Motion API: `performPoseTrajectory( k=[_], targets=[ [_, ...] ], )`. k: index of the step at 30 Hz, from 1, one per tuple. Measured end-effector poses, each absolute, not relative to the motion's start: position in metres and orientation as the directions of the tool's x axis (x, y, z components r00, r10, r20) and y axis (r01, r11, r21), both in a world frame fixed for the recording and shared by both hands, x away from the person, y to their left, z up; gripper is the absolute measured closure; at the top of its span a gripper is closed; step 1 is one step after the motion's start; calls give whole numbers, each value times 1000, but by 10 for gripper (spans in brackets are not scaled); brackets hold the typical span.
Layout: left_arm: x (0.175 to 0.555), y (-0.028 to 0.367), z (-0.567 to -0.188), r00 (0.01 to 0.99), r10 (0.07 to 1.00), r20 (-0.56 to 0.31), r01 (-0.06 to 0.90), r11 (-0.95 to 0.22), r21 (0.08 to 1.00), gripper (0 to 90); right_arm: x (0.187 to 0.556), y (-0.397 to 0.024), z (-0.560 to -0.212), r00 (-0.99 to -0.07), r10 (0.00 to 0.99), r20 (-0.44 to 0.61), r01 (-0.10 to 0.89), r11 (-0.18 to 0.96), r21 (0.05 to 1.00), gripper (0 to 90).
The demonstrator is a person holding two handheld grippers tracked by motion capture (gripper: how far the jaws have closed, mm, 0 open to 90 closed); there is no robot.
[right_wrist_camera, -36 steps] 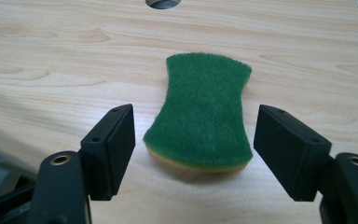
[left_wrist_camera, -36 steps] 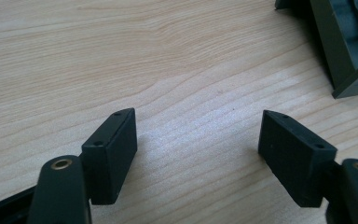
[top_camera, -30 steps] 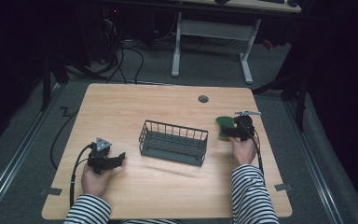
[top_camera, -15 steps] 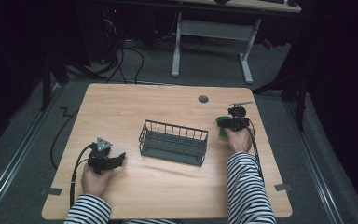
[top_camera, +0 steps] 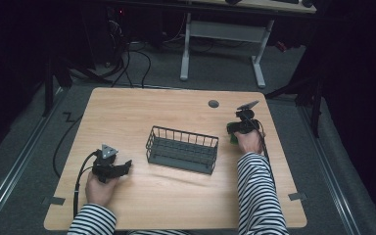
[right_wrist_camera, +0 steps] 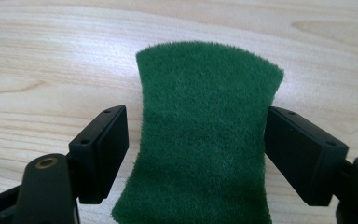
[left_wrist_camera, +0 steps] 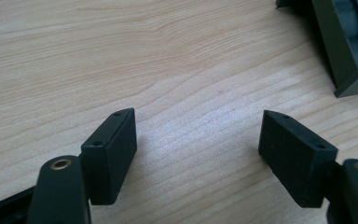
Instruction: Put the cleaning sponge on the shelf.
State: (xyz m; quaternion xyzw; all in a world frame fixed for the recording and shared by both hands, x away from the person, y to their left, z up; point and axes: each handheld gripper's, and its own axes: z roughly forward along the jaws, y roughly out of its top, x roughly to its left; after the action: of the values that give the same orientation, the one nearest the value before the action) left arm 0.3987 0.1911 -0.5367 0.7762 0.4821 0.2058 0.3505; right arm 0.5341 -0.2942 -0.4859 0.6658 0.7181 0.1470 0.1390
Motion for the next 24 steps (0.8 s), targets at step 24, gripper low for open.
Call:
performPoseTrajectory(
  k=[24],
  targets=[
    [399,191,-537,452,892,-16,604,-293,741,279,534,-295,-480,-101,994,35,943,85,321,308]
  ],
)
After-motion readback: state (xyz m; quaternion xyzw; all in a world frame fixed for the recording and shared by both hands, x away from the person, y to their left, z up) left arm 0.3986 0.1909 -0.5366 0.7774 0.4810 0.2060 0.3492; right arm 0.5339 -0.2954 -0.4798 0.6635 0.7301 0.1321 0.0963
